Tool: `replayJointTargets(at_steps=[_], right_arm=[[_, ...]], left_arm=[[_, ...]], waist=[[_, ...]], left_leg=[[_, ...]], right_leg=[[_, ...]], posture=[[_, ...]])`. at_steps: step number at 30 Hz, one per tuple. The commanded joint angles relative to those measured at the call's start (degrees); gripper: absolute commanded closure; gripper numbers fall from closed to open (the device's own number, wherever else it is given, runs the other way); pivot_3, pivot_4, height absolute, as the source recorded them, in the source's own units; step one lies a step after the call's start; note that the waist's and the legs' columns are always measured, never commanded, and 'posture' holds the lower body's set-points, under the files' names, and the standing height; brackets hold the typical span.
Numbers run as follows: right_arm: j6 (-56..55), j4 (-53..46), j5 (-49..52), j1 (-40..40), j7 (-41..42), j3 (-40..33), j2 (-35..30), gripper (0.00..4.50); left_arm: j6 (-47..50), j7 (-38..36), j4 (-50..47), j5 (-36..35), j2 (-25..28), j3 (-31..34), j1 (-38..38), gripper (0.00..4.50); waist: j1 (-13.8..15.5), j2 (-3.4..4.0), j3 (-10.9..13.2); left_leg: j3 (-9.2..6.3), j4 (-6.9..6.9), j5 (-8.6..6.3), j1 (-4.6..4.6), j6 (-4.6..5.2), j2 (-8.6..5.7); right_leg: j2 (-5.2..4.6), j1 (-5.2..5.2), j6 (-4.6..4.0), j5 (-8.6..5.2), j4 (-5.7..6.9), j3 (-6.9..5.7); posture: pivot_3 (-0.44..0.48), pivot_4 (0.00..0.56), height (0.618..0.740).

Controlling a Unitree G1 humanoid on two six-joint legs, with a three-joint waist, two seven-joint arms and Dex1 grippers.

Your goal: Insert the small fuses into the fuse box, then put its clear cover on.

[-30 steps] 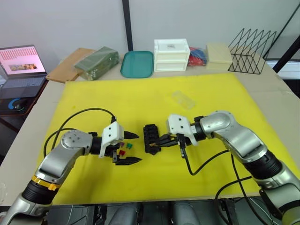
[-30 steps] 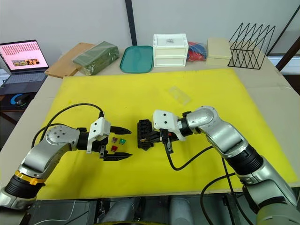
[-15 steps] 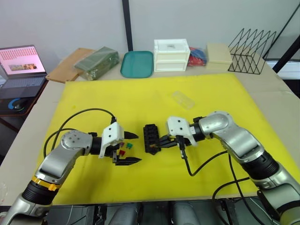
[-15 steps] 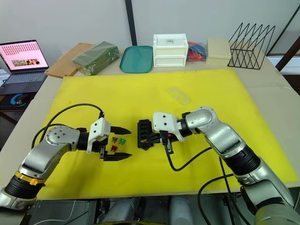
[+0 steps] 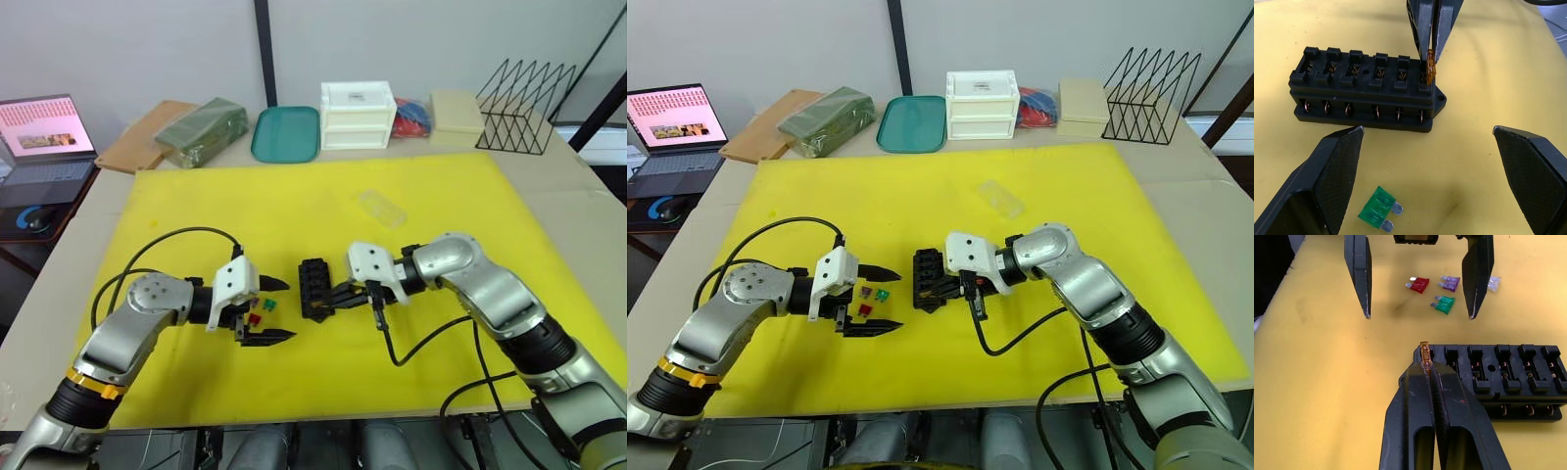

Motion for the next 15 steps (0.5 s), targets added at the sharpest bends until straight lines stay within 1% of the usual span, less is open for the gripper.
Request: replayJointTargets(at_steps=[1, 15], right_arm=[[1.0, -2.9, 1.9, 0.0, 0.0, -2.5, 0.2, 4.50], [0.0, -1.9, 0.0, 0.9, -1.1, -1.5, 0.8, 4.50]], left_arm=[[-1.0, 0.0, -1.5, 0.2, 0.2, 0.2, 0.2, 0.05], [-0.6, 0.1, -1.9, 0.4, 0.0, -0.1, -0.2, 0.05]], waist=[[0.0, 0.00, 0.0], [0.0, 0.00, 0.0]], left_leg=[[0.00, 0.00, 0.00, 0.00, 0.00, 0.00], [0.00, 0.00, 0.00, 0.00, 0.00, 0.00]], right_leg=[[0.00, 0.00, 0.00, 0.00, 0.00, 0.00], [0.00, 0.00, 0.00, 0.00, 0.00, 0.00]], posture=[[0.000, 0.150, 0.740], [0.000, 0.150, 0.740]])
